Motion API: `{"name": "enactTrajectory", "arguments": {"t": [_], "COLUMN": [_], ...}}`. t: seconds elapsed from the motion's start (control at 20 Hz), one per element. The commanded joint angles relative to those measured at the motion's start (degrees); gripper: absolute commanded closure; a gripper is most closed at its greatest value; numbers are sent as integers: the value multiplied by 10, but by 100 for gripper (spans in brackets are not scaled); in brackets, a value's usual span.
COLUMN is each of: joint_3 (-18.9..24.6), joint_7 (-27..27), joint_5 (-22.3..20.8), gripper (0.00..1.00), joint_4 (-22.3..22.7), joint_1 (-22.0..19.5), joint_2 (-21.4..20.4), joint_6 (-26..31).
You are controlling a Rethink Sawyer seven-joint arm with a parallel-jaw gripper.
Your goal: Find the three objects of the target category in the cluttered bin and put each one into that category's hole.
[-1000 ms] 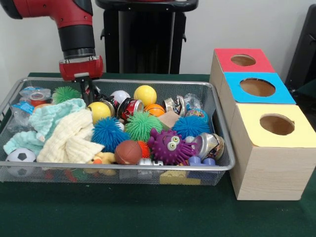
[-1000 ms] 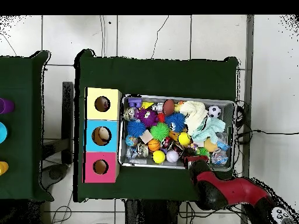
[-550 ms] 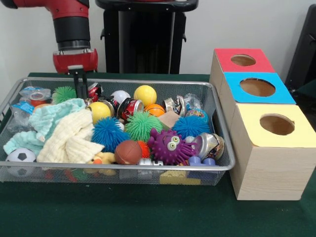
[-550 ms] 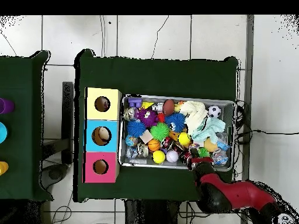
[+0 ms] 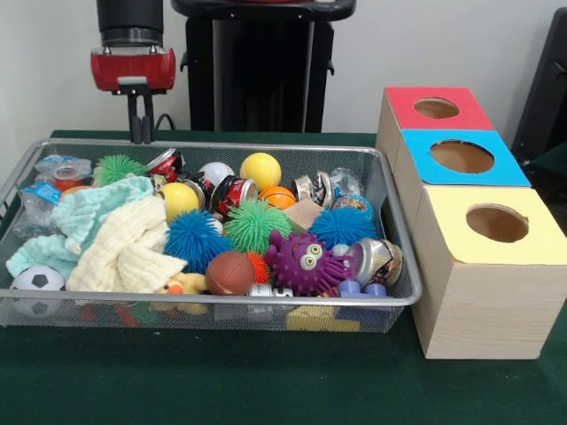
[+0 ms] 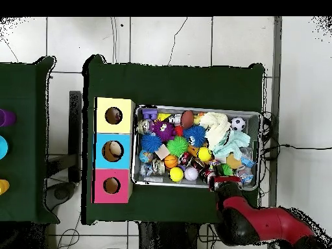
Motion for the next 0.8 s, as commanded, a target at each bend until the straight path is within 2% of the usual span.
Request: {"name": "enactTrajectory", "arguments": {"t": [0.05,0.25,0.4,0.45,0.6,0.8], "joint_3": [-5,-44,-42,-43,-38,-27], "joint_7": [63,62,58,58,60,55], "joint_5": [33,22,13,11,5,4], "gripper": [100,100,100,0,0,0], "joint_4": [16,-23,-34,-35,-33,-34], "joint_1": [32,58,52,50,42,35], "joint_2": [-29,29,45,48,51,58], "joint_6": [53,15,10,0,-15,1]}}
